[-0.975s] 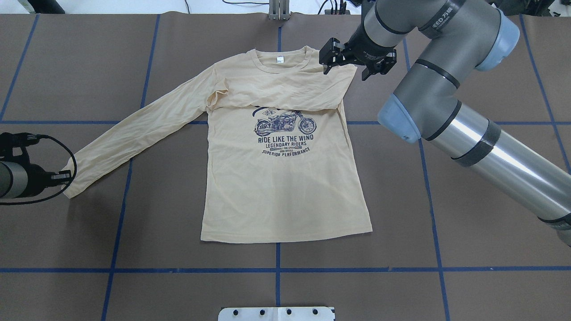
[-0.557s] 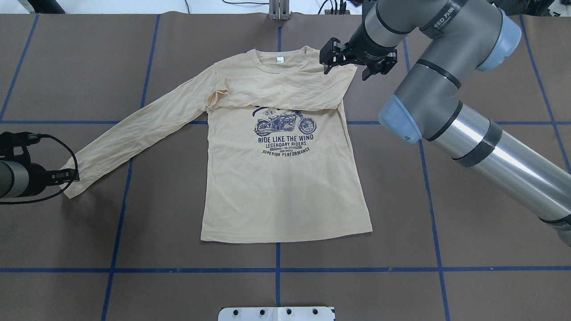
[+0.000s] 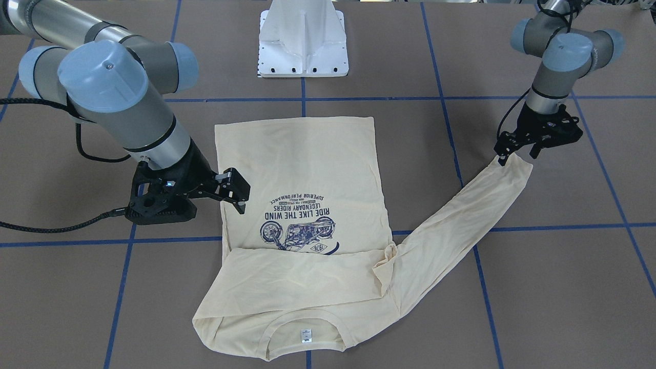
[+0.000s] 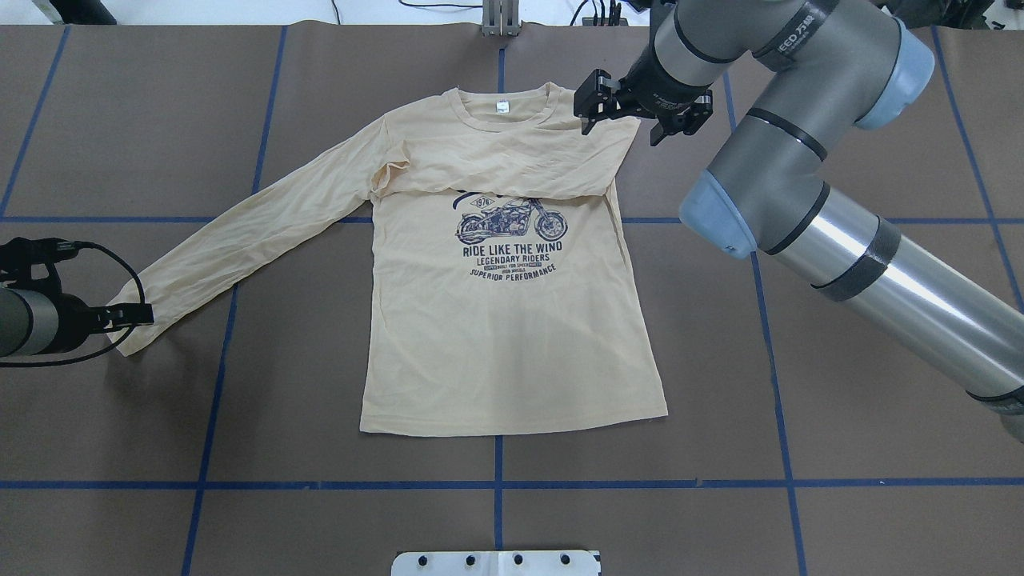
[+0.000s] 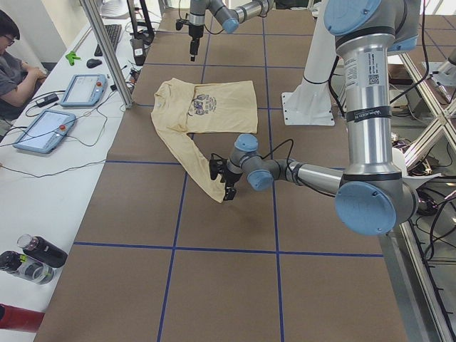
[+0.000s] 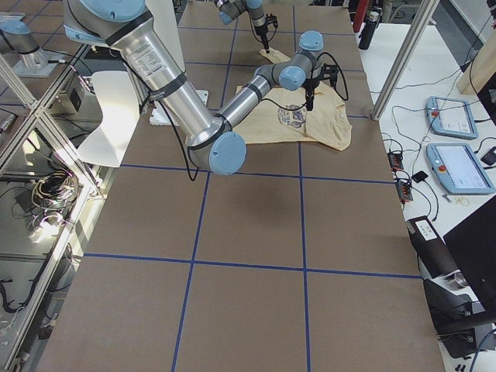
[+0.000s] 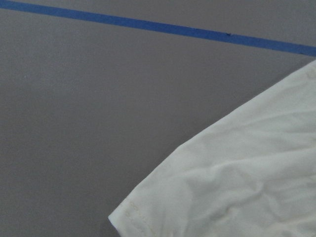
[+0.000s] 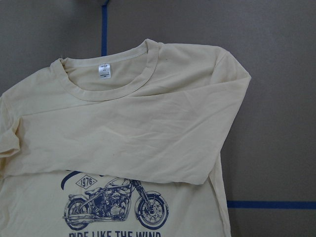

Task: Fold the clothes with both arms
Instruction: 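Lower the left gripper onto the far sleeve cuff and grasp it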

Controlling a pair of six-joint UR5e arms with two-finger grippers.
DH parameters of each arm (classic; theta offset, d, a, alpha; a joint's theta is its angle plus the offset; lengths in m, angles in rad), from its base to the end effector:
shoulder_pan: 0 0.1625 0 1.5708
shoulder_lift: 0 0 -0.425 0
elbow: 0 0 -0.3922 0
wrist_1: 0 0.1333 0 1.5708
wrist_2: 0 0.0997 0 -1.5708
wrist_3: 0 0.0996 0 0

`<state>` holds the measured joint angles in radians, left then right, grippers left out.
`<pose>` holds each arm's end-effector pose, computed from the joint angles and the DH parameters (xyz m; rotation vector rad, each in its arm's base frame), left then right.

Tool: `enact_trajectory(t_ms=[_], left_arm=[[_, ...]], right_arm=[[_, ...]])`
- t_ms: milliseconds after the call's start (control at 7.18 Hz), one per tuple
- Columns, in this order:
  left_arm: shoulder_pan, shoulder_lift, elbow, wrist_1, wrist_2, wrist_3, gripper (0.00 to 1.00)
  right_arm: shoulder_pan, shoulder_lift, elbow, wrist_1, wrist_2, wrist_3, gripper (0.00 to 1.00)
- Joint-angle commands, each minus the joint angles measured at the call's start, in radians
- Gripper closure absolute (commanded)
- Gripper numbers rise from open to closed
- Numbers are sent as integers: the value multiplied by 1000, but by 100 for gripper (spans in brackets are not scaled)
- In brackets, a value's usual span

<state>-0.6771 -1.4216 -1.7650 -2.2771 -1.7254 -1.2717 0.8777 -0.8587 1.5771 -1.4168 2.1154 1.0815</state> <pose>0.2914 -0.3856 0.5690 0.2224 0.7341 -0.3013 -0.3859 -0.5925 0.2045 0.1417 -0.9789 0.1188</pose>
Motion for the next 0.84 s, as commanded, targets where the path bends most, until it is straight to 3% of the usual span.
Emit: enact_trajectory(t_ms=[0, 696], left_arm=[[2, 0, -1, 16, 1, 0, 2], [4, 0, 10, 18, 1, 0, 7]], right_arm=[[1, 0, 1, 1, 0, 0, 0], [1, 0, 1, 1, 0, 0, 0]])
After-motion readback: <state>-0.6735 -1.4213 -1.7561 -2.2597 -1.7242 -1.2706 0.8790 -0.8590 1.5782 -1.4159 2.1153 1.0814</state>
